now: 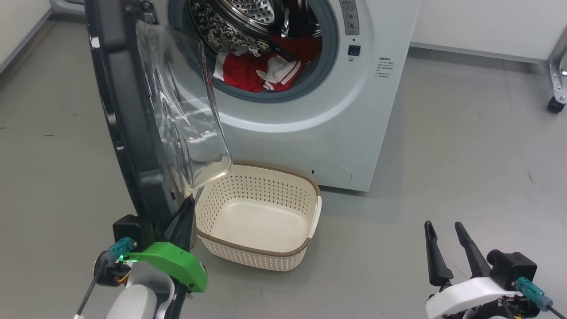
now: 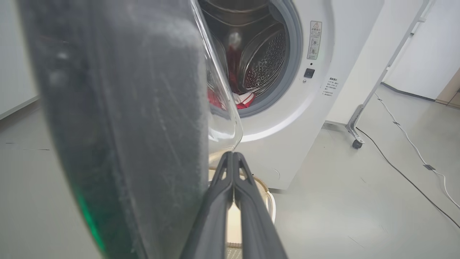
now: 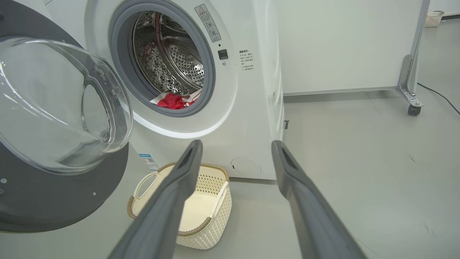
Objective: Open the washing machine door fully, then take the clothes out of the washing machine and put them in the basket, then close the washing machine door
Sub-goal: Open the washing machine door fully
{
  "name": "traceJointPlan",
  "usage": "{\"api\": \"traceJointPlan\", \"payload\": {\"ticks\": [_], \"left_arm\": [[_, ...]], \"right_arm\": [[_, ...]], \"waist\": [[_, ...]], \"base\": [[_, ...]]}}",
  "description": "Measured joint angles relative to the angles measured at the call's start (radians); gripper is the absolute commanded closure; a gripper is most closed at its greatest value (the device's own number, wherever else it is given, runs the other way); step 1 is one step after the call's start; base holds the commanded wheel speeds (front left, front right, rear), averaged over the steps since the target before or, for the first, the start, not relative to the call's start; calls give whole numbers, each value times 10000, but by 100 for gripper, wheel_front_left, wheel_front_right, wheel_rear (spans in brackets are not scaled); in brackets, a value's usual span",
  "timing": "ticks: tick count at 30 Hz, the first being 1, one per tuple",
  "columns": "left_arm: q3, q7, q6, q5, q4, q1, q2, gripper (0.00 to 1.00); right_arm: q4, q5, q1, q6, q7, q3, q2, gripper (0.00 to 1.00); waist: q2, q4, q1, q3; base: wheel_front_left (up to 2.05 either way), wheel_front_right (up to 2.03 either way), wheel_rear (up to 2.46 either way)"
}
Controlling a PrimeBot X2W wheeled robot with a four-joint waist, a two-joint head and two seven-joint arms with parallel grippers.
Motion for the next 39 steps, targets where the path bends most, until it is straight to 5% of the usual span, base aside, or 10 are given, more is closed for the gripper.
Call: {"api": "traceJointPlan", "payload": {"ticks": [17,39], "left_arm": [[930,-435,263,-445,-71,-33,247,100],[3358,-777,775,-1624,-428,-916,1438,100]], "right_arm": [[-59,-142,-18,88,0,228,4,0],[-604,-531,-1116,176,337,268,-621,0]], "waist": [[0,1127,0,550],[0,1360,0,2707]], "base": [[0,0,0],[0,0,0]]}}
